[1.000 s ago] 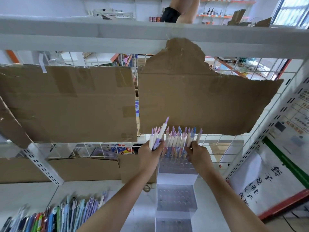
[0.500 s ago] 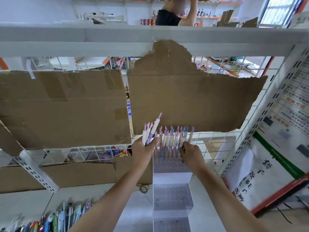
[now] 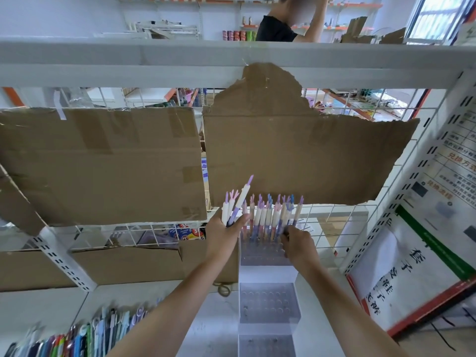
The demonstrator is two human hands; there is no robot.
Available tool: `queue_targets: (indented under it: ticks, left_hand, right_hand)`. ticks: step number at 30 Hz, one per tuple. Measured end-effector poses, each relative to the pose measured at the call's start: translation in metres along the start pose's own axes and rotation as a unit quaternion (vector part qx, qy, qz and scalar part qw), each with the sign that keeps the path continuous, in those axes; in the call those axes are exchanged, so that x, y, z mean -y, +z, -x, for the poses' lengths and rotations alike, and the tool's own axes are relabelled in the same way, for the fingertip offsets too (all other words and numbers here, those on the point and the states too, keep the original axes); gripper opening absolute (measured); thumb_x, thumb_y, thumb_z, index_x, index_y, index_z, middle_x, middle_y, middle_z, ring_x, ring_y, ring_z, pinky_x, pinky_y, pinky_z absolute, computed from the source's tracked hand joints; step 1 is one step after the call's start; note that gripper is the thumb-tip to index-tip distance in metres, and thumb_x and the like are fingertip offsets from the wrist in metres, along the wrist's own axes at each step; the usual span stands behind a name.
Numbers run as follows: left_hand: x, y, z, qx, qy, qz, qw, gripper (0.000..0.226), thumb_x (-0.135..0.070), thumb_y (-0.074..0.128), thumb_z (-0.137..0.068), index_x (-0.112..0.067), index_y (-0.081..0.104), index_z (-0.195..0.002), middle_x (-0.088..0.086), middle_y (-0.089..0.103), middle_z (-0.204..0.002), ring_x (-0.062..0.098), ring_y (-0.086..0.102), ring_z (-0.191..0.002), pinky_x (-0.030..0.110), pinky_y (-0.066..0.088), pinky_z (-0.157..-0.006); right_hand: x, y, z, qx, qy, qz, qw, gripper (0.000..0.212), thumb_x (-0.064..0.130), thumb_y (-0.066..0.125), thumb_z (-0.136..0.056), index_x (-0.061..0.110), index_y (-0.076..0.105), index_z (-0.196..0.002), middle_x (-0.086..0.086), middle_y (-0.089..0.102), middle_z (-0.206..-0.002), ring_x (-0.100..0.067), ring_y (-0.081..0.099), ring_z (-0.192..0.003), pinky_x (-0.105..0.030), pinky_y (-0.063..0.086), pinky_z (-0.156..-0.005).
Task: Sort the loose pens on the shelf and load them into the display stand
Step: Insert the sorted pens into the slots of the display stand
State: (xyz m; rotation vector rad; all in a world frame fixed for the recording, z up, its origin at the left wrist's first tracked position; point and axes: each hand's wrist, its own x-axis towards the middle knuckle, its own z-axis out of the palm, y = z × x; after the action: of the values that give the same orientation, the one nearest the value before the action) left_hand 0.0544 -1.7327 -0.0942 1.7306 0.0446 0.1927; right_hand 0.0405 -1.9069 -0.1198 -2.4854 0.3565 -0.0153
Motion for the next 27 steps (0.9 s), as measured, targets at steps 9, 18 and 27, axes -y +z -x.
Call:
queue_targets:
  ticks: [9,18,27]
  left_hand:
    - [0.024,-0.023,0.024,-0.055,-0.011,-0.016,0.998,0.025,-0.047,0.056,-0.089,-0.023,0.049,-0.090,-0.010,0.050,-0.055,0.011,0.048,-0.052,0.025,0.040,-0.053]
    - [0.027,-0.024,0.035,-0.055,-0.033,0.038,0.997,0.022,-0.030,0.052,-0.094,-0.018,0.043,-0.078,-0.011,0.040,-0.043,0.007,0.037,-0.045,0.026,0.028,-0.047]
    - [0.023,-0.027,0.038,-0.041,-0.027,0.051,0.997,0.027,-0.028,0.052,-0.095,-0.022,0.042,-0.071,-0.013,0.039,-0.043,0.006,0.036,-0.047,0.023,0.029,-0.048]
  right_hand:
    - [-0.002,-0.004,0.017,-0.019,-0.010,-0.029,0.999,0.008,0.017,0.048,-0.092,0.017,0.052,-0.087,-0.011,0.066,-0.082,-0.029,0.064,-0.074,-0.045,0.055,-0.072]
    - [0.046,-0.024,0.024,-0.081,-0.205,-0.008,0.975,0.041,0.012,0.047,-0.094,0.023,0.048,-0.133,0.003,0.045,-0.056,-0.020,0.046,-0.055,-0.035,0.044,-0.059]
    - [0.058,-0.026,0.018,-0.053,-0.238,0.025,0.969,0.051,0.010,0.042,-0.094,0.031,0.040,-0.141,-0.003,0.046,-0.061,-0.022,0.046,-0.059,-0.030,0.034,-0.053]
